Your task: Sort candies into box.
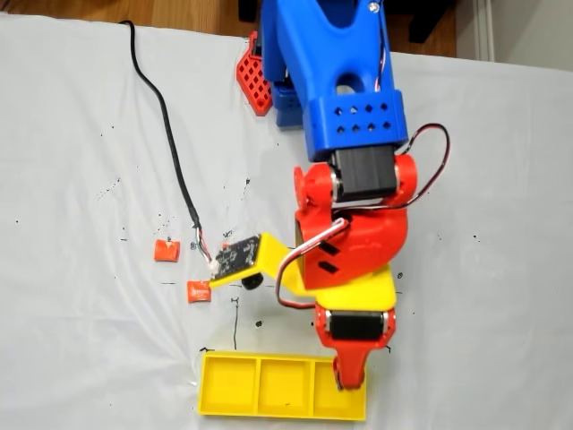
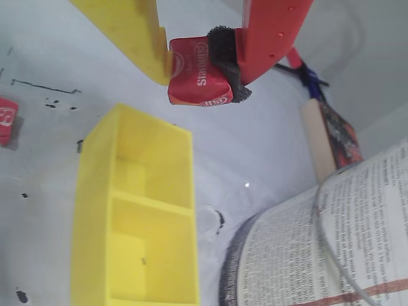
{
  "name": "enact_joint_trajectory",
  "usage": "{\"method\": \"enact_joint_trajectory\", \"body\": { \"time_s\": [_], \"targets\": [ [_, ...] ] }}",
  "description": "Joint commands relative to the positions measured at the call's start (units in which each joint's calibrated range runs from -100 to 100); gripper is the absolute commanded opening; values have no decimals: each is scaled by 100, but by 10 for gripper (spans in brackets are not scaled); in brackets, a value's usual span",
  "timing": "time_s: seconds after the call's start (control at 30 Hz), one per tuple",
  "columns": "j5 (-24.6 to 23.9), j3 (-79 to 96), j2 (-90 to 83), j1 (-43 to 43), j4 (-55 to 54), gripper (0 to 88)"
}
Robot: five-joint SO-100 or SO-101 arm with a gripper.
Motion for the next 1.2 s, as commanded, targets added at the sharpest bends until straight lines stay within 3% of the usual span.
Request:
{"method": "enact_joint_trajectory", "body": {
  "time_s": [0.0, 0.17, 0.4, 1.17],
  "targets": [
    [-39, -573, 250, 23, -390, 1],
    [10, -773, 708, -13, -635, 1],
    [-59, -1593, 1489, -85, -152, 1],
    [20, -1775, 1828, -221, 281, 1]
  ]
}}
